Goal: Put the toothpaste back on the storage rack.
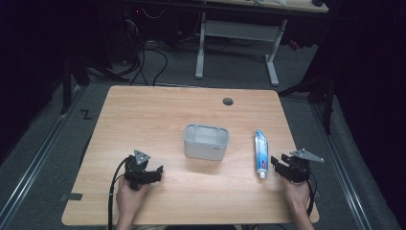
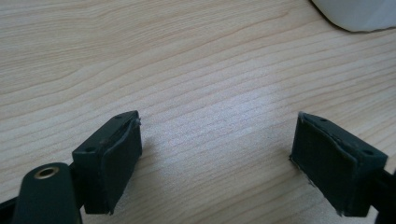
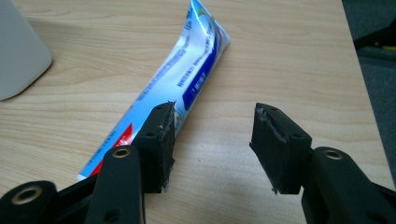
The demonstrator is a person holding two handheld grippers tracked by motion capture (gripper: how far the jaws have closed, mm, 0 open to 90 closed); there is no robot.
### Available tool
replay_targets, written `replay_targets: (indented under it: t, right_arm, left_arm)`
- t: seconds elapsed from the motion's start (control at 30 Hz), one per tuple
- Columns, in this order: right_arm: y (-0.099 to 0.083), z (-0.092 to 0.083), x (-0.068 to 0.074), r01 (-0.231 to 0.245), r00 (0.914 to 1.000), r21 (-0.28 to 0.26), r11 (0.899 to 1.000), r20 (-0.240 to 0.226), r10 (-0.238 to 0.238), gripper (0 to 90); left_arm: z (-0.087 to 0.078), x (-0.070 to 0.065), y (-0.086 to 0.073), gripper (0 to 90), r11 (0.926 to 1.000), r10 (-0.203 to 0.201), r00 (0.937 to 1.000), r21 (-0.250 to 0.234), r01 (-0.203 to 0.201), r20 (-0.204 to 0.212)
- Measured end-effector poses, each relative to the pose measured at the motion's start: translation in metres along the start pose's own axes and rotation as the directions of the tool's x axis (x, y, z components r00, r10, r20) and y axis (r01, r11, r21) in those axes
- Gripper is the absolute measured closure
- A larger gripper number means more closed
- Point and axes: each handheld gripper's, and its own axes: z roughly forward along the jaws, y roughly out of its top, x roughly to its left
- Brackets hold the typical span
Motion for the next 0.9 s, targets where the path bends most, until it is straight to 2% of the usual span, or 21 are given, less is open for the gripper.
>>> replay_targets:
  t: [0.13, 0.47, 0.9]
  right_arm:
    - [0.005, -0.001, 0.005, 0.021, 0.9998, 0.003, 1.0, 0.001, -0.021, 49.0]
    - [0.02, 0.003, 0.018, 0.05, 0.9979, 0.002, 0.999, -0.042, -0.05, 49.0]
    - [0.049, 0.018, 0.033, 0.096, 0.994, 0.054, 0.994, -0.058, -0.093, 45.0]
  left_arm:
    - [0.0, 0.0, 0.0, 16.4, 1.0, 0.0, 1.0, 0.0, 0.0, 0.0]
    - [0.0, 0.0, 0.0, 16.4, 1.0, 0.0, 1.0, 0.0, 0.0, 0.0]
    - [0.0, 0.0, 0.0, 16.4, 1.0, 0.0, 1.0, 0.0, 0.0, 0.0]
